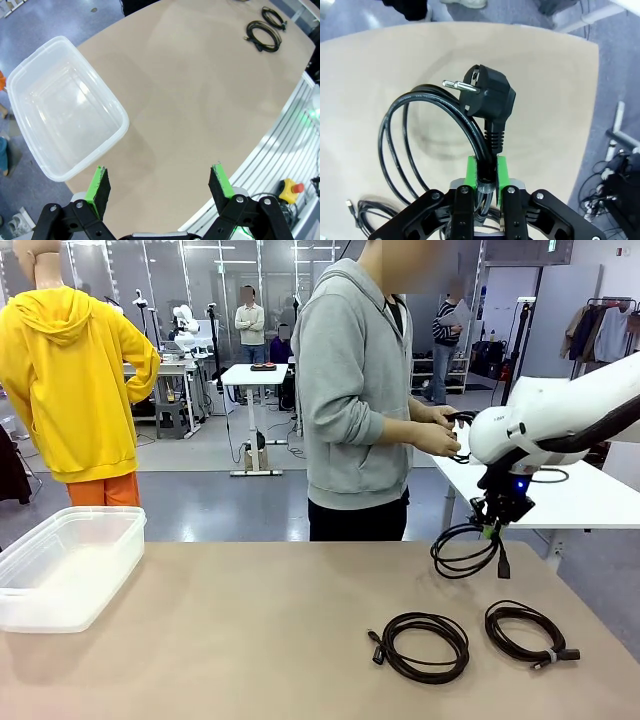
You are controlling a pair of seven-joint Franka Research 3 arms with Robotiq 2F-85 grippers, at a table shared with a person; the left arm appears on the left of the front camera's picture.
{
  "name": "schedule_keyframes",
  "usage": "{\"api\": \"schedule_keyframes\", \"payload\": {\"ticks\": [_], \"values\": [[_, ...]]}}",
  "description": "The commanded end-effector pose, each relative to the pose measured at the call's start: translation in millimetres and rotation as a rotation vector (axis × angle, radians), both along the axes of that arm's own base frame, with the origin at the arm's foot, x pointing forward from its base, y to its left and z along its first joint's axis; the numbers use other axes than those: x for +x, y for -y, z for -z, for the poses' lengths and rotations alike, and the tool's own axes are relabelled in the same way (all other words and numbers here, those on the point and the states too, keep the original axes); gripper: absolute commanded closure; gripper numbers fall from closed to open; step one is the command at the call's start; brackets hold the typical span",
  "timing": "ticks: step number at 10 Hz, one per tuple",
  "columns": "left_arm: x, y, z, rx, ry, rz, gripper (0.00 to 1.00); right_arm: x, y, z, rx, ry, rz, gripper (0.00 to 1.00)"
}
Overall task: Organize and store the cables.
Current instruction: Place the Power Cable into the Organizing box.
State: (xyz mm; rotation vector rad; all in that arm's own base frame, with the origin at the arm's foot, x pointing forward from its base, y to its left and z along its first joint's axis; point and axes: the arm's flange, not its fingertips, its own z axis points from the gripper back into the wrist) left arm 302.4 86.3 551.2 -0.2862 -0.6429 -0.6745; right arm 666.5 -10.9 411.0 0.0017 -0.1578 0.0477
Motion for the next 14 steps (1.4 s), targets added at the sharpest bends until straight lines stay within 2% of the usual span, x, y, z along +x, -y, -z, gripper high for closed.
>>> {"api": "schedule_keyframes", "payload": {"ticks": [1, 3, 4, 5, 8, 10, 13, 14], "values": [[1.1, 0.0, -0.1, -0.007, 0.008, 0.009, 0.0, -0.5, -43.4, -43.7, -0.039, 0.004, -0.01, 0.81], [1.1, 0.0, -0.1, -0.007, 0.008, 0.009, 0.0, -8.6, -95.4, -46.1, -0.014, -0.078, -0.014, 0.81], [1.1, 0.0, -0.1, -0.007, 0.008, 0.009, 0.0, -15.2, -121.2, -47.3, 0.056, -0.093, -0.007, 0.81], [1.1, 0.0, -0.1, -0.007, 0.008, 0.009, 0.0, -18.1, -153.9, -40.0, 0.043, -0.117, -0.016, 0.81], [1.1, 0.0, -0.1, -0.007, 0.008, 0.009, 0.0, -34.7, -245.7, -19.5, 0.104, -0.027, -0.064, 0.81], [1.1, 0.0, -0.1, -0.007, 0.008, 0.009, 0.0, -39.1, -292.2, -5.0, 0.129, -0.037, -0.111, 0.81], [1.1, 0.0, -0.1, -0.007, 0.008, 0.009, 0.0, -49.2, -340.9, 19.9, 0.207, -0.042, -0.093, 0.81], [1.1, 0.0, -0.1, -0.007, 0.008, 0.009, 0.0, -53.7, -350.6, 26.1, 0.208, -0.073, -0.088, 0.81]]}}
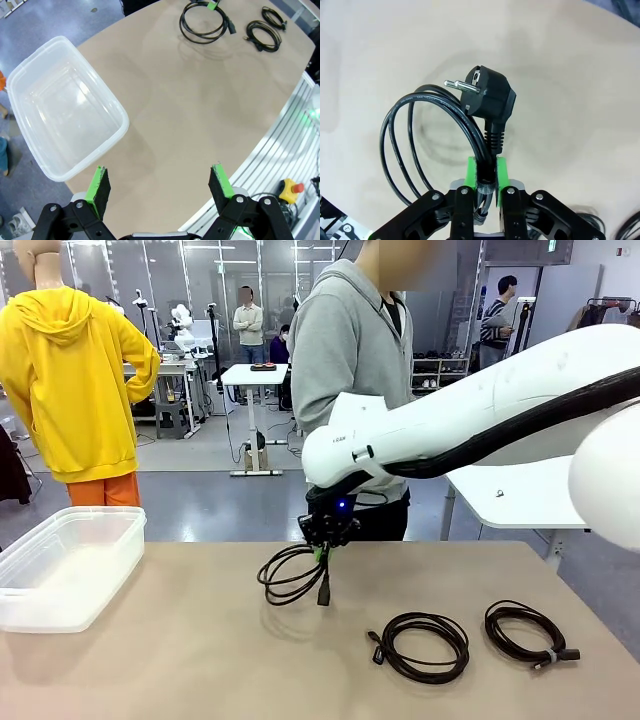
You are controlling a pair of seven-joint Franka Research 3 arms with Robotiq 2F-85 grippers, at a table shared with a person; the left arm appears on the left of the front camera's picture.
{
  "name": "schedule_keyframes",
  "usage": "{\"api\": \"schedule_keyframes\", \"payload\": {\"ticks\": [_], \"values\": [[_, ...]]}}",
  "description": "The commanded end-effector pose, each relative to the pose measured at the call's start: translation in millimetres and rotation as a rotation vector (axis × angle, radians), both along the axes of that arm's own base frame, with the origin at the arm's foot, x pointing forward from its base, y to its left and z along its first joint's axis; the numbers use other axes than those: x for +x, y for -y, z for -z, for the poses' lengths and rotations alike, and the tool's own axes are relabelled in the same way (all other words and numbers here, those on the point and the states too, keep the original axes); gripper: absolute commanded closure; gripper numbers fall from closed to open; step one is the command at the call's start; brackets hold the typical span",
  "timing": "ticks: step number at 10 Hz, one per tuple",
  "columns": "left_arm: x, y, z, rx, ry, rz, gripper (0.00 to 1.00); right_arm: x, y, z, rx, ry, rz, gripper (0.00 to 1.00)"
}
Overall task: Organize and store the cables.
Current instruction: Place the Power Cable into the Organizing box.
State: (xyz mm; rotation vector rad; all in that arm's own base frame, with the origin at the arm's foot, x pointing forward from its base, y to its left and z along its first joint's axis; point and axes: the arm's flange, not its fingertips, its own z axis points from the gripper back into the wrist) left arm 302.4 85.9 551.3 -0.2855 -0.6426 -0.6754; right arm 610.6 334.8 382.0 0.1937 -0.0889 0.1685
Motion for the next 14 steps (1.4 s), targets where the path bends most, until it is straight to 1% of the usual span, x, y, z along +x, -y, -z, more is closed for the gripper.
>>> {"api": "schedule_keyframes", "payload": {"ticks": [1, 3, 4, 5, 6, 7, 8, 9, 10, 11, 12, 13, 14], "values": [[1.1, -0.4, 0.0, -0.008, 0.008, 0.008, 0.0, -3.9, -15.3, 4.1, 0.016, -0.04, 0.018, 0.81], [1.1, -0.4, 0.0, -0.008, 0.008, 0.008, 0.0, -4.9, -21.8, 21.8, -0.027, -0.073, 0.014, 0.81], [1.1, -0.4, 0.0, -0.008, 0.008, 0.008, 0.0, 0.1, -19.6, 33.0, -0.046, -0.061, 0.043, 0.81], [1.1, -0.4, 0.0, -0.008, 0.008, 0.008, 0.0, 6.7, -19.2, 48.0, -0.029, -0.089, 0.049, 0.81], [1.1, -0.4, 0.0, -0.008, 0.008, 0.008, 0.0, 7.7, -21.5, 57.0, -0.047, -0.104, 0.035, 0.81], [1.1, -0.4, 0.0, -0.008, 0.008, 0.008, 0.0, 8.2, -20.7, 56.1, -0.05, -0.083, 0.039, 0.71], [1.1, -0.4, 0.0, -0.008, 0.008, 0.008, 0.0, 6.7, -19.9, 54.1, -0.048, -0.069, 0.039, 0.47], [1.1, -0.4, 0.0, -0.008, 0.008, 0.008, 0.0, 4.9, -18.7, 52.9, -0.056, -0.065, 0.037, 0.36], [1.1, -0.4, 0.0, -0.008, 0.008, 0.008, 0.0, 4.5, -15.6, 50.3, -0.059, -0.066, 0.036, 0.12], [1.1, -0.4, 0.0, -0.008, 0.008, 0.008, 0.0, 3.7, -11.3, 43.3, -0.06, -0.052, 0.035, 0.01], [1.1, -0.4, 0.0, -0.008, 0.008, 0.008, 0.0, 2.9, -6.6, 32.6, -0.065, -0.035, 0.023, 0.0], [1.1, -0.4, 0.0, -0.008, 0.008, 0.008, 0.0, -0.1, 0.1, 16.5, -0.066, -0.021, -0.042, 0.0], [1.1, -0.4, 0.0, -0.008, 0.008, 0.008, 0.0, -2.9, 15.3, -7.1, -0.062, 0.0, -0.135, 0.0]]}}
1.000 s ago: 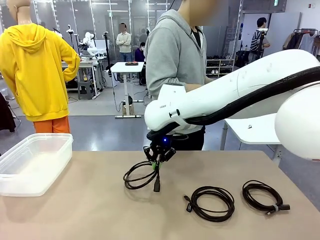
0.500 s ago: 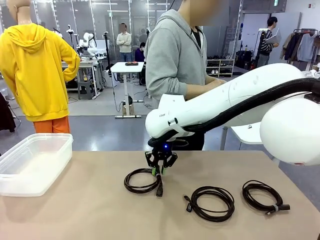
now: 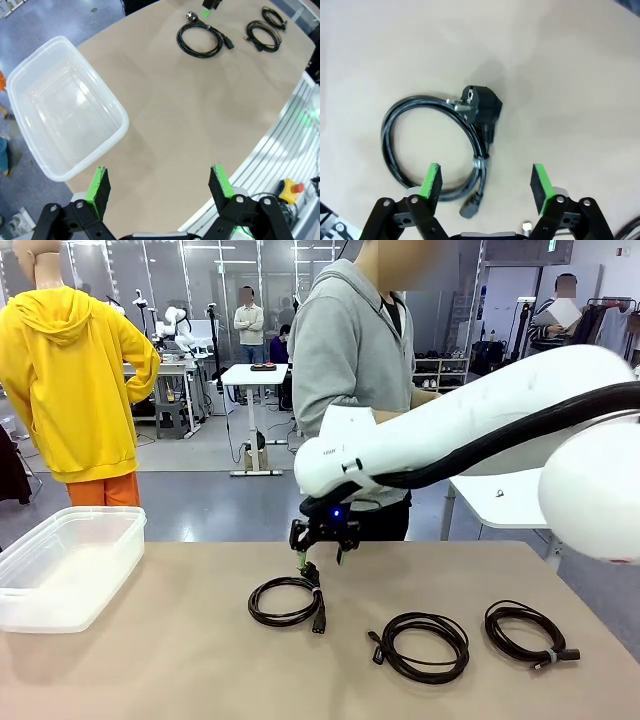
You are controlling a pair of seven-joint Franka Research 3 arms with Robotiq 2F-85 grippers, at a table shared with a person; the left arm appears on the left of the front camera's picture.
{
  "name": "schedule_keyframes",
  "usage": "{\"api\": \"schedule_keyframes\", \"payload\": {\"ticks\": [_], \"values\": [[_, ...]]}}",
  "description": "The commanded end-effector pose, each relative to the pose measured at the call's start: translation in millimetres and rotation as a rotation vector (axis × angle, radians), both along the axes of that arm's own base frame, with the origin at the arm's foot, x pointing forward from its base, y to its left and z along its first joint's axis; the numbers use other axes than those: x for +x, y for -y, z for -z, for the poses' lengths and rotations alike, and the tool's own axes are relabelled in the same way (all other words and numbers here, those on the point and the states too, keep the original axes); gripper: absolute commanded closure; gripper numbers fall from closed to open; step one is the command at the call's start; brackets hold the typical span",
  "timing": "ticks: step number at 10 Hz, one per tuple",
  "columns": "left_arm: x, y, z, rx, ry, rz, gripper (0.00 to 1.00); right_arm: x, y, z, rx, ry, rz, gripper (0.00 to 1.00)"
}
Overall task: Organize and store the cables.
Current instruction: Place the Power Cable into the Organizing box.
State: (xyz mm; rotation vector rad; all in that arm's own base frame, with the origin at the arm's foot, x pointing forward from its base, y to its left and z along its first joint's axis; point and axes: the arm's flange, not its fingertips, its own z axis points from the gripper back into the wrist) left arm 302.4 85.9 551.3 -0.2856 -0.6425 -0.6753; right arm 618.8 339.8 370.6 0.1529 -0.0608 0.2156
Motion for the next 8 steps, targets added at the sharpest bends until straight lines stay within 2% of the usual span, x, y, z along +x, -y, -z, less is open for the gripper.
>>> {"api": "schedule_keyframes", "payload": {"ticks": [1, 2, 3, 5, 7, 8], "values": [[1.1, -0.4, -0.1, -0.008, 0.008, 0.008, 0.0, -13.6, 42.5, -43.5, 0.004, 0.021, -0.203, 0.19], [1.1, -0.4, -0.1, -0.008, 0.008, 0.008, 0.0, -13.5, 68.2, -64.4, -0.017, 0.082, -0.18, 0.19], [1.1, -0.4, -0.1, -0.008, 0.008, 0.008, 0.0, -16.8, 89.1, -81.0, 0.02, 0.074, -0.292, 0.19], [1.1, -0.4, -0.1, -0.008, 0.008, 0.008, 0.0, -31.0, 146.9, -115.4, -0.004, 0.135, -0.402, 0.19], [1.1, -0.4, -0.1, -0.008, 0.008, 0.008, 0.0, -60.0, 201.8, -141.7, -0.028, 0.208, -0.347, 0.19], [1.1, -0.4, -0.1, -0.008, 0.008, 0.008, 0.0, -74.6, 223.5, -145.3, 0.0, 0.26, -0.287, 0.19]]}}
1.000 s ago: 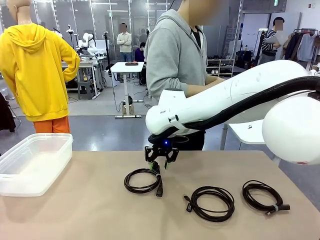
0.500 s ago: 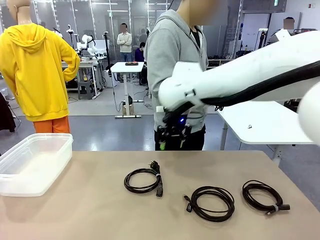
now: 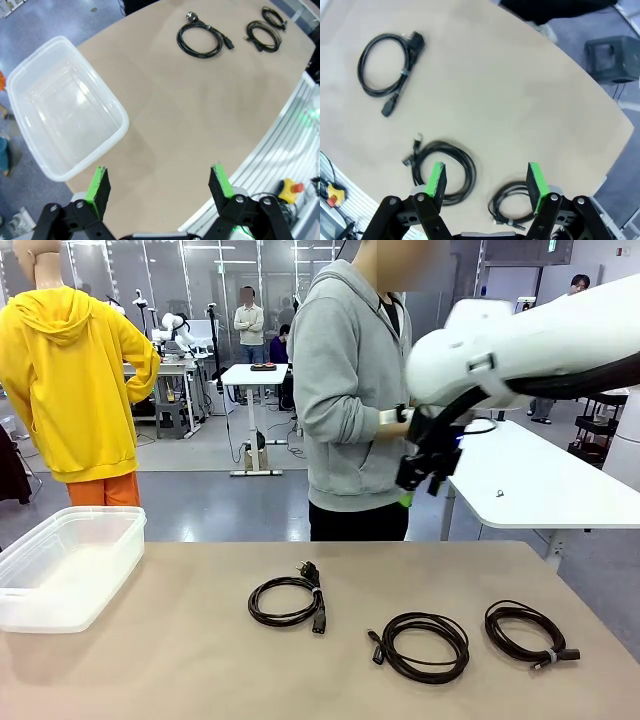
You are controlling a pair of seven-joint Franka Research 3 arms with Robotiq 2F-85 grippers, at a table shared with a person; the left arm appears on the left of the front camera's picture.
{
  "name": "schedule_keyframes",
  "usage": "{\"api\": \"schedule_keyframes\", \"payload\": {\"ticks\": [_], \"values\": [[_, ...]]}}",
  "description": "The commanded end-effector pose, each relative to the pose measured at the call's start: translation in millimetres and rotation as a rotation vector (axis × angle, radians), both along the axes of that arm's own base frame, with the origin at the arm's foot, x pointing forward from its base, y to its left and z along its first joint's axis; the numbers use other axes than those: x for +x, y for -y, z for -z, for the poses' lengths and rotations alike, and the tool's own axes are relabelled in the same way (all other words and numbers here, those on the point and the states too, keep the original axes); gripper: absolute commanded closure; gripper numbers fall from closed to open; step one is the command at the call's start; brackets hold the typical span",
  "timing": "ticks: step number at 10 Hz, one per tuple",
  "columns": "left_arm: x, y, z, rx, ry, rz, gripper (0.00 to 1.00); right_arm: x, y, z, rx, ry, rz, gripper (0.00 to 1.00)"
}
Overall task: Organize and store the cables.
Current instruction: Place the Power Cable into the Organizing box.
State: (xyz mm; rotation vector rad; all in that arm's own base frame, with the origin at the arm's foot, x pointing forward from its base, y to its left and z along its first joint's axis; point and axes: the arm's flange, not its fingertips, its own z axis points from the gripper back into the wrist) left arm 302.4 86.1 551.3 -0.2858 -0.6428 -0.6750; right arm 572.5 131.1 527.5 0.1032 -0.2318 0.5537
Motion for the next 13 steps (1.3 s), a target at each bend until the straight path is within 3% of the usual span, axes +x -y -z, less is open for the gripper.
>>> {"api": "schedule_keyframes", "payload": {"ticks": [1, 2, 3, 5, 7, 10, 11, 12, 13], "values": [[1.1, -0.3, 0.0, -0.008, 0.008, 0.008, 0.0, -48.5, 40.4, 12.7, 0.086, 0.111, 0.078, 0.19], [1.1, -0.3, 0.0, -0.008, 0.008, 0.008, 0.0, -66.4, 68.2, 15.9, 0.142, 0.169, 0.143, 0.19], [1.1, -0.3, 0.0, -0.008, 0.008, 0.008, 0.0, -85.0, 98.6, 20.6, 0.178, 0.204, 0.167, 0.0], [1.1, -0.3, 0.0, -0.008, 0.008, 0.008, 0.0, -95.2, 136.0, 21.8, 0.16, 0.213, 0.131, 0.0], [1.1, -0.3, 0.0, -0.008, 0.008, 0.008, 0.0, -93.4, 169.7, 15.7, 0.102, 0.149, 0.14, 0.0], [1.1, -0.3, 0.0, -0.008, 0.008, 0.008, 0.0, -92.1, 183.9, 25.8, 0.036, 0.247, -0.054, 0.0], [1.1, -0.3, 0.0, -0.008, 0.008, 0.008, 0.0, -90.3, 183.3, 36.5, 0.081, 0.27, -0.054, 0.0], [1.1, -0.3, 0.0, -0.008, 0.008, 0.008, 0.0, -97.2, 184.2, 19.0, 0.032, 0.2, 0.028, 0.0], [1.1, -0.3, 0.0, -0.008, 0.008, 0.008, 0.0, -97.2, 184.2, 19.0, 0.032, 0.2, 0.028, 0.0]]}}
